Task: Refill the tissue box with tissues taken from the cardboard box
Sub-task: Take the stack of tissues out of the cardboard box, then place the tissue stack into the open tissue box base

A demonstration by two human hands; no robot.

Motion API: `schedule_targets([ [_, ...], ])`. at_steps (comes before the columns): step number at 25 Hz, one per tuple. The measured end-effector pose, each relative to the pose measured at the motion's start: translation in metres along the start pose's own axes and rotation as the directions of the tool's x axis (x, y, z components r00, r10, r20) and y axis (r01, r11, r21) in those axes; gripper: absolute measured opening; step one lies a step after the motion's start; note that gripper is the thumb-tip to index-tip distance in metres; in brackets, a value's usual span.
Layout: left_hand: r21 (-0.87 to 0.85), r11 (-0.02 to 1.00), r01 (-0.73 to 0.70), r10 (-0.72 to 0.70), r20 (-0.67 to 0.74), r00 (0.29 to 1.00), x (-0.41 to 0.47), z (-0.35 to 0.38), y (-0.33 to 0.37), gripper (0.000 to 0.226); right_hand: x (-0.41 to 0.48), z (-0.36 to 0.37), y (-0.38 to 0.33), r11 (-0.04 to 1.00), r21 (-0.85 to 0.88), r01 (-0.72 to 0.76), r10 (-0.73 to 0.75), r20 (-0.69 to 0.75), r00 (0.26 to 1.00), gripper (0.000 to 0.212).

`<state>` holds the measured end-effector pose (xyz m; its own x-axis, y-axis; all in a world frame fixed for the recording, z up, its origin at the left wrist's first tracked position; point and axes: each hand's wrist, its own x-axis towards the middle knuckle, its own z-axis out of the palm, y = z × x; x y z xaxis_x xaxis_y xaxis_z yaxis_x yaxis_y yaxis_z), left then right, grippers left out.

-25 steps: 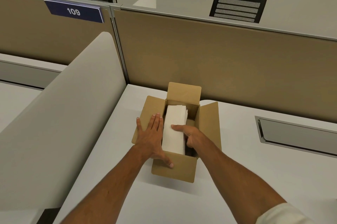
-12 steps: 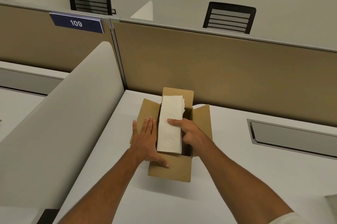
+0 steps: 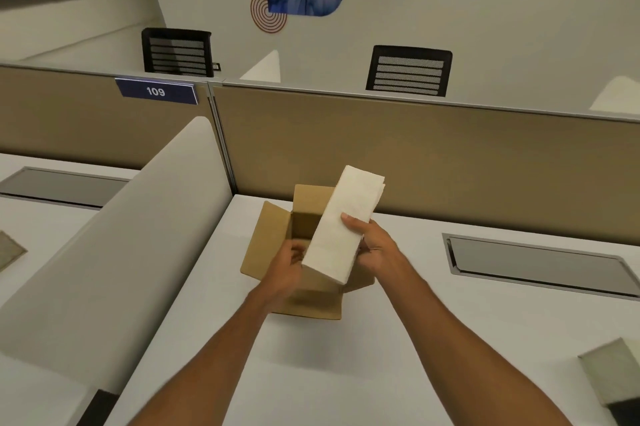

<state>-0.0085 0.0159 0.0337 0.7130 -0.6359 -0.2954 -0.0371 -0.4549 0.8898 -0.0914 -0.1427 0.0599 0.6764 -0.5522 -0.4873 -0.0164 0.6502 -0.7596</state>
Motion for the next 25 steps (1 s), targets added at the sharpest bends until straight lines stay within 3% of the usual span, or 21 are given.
schedule_targets([
  [2, -0.264, 0.962, 0.069, -0.093, -0.077, 0.993, -0.009, 0.026, 0.013, 0.012, -0.017, -0.019, -0.011, 0.997, 0.066, 0.026, -0.026, 0.005, 1.0, 0.05],
  [3, -0.437, 0.893, 0.104, -0.145, -0.061, 0.987, -0.014, 0.039, 0.018, 0.013, -0.025, -0.029, -0.016, 0.994, 0.106, 0.032, -0.033, 0.006, 0.999, 0.044],
  [5, -0.728, 0.664, 0.17, -0.191, 0.055, 0.98, -0.029, 0.067, 0.029, 0.028, -0.043, -0.054, -0.026, 0.984, 0.174, 0.044, -0.044, -0.008, 0.999, 0.035],
  [6, -0.796, 0.572, 0.2, -0.187, 0.111, 0.976, -0.034, 0.081, 0.032, 0.034, -0.051, -0.067, -0.03, 0.978, 0.2, 0.049, -0.046, -0.021, 0.999, 0.033],
  [8, -0.826, 0.51, 0.24, -0.17, 0.177, 0.969, -0.044, 0.113, 0.036, 0.049, -0.067, -0.094, -0.037, 0.969, 0.238, 0.065, -0.056, -0.045, 0.997, 0.032],
  [11, -0.805, 0.525, 0.275, -0.18, 0.21, 0.961, -0.061, 0.163, 0.051, 0.067, -0.094, -0.138, -0.045, 0.955, 0.281, 0.096, -0.074, -0.086, 0.994, 0.039],
  [14, -0.773, 0.565, 0.29, -0.156, 0.245, 0.957, -0.09, 0.206, 0.071, 0.065, -0.12, -0.185, -0.051, 0.95, 0.285, 0.126, -0.092, -0.131, 0.987, 0.05],
  [19, -0.583, 0.799, 0.148, -0.122, 0.085, 0.989, -0.137, 0.28, 0.09, 0.065, -0.16, -0.259, -0.053, 0.933, 0.31, 0.185, -0.131, -0.186, 0.974, 0.063],
  [25, -0.579, 0.777, 0.247, -0.191, 0.158, 0.969, -0.175, 0.33, 0.098, 0.042, -0.201, -0.337, -0.057, 0.908, 0.353, 0.225, -0.139, -0.252, 0.958, 0.06],
])
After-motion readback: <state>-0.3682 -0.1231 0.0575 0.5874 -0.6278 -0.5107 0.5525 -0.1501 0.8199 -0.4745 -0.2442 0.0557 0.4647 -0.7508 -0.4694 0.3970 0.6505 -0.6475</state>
